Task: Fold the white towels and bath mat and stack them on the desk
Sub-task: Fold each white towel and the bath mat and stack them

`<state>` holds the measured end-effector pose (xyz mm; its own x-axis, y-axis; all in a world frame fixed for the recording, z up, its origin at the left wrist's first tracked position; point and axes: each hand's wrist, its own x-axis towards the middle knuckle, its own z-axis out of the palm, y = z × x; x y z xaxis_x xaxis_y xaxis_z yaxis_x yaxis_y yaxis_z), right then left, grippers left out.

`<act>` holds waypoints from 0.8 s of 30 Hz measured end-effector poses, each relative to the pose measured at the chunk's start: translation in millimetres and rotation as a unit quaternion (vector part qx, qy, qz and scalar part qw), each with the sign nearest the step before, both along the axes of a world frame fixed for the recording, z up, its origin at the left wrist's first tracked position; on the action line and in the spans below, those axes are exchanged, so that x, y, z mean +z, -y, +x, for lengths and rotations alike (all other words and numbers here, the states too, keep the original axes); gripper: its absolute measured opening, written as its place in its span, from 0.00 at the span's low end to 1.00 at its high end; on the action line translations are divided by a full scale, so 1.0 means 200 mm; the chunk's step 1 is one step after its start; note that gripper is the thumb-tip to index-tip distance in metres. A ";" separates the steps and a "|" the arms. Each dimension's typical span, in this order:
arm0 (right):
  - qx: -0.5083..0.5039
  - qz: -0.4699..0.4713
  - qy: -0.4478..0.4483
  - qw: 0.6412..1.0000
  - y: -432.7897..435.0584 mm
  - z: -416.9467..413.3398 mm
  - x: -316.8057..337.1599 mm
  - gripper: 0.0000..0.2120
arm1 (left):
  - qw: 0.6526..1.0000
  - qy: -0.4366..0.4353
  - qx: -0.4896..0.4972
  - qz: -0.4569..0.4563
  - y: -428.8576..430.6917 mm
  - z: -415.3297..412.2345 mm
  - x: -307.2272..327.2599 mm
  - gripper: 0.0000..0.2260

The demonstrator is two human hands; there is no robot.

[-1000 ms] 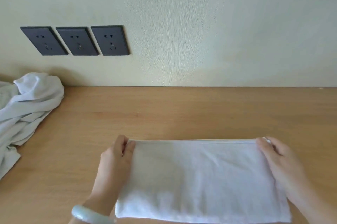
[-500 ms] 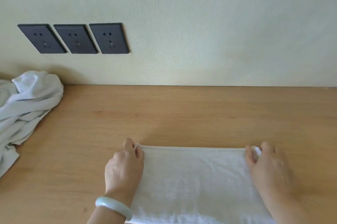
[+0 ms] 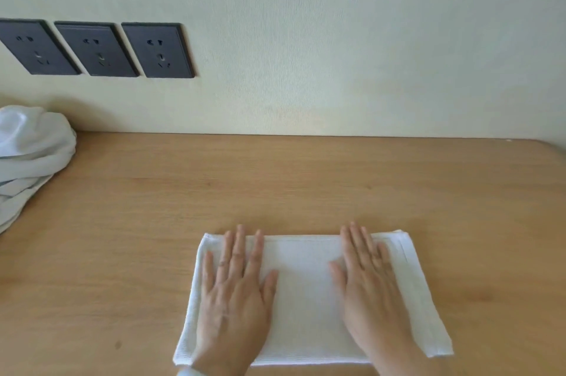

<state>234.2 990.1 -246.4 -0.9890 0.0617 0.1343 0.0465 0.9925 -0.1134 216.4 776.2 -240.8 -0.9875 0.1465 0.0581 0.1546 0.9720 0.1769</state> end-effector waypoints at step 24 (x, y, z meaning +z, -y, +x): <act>0.283 -0.049 -0.021 0.958 0.75 -0.10 0.06 0.24 | 0.929 0.044 0.214 0.300 0.40 0.35 0.12 0.09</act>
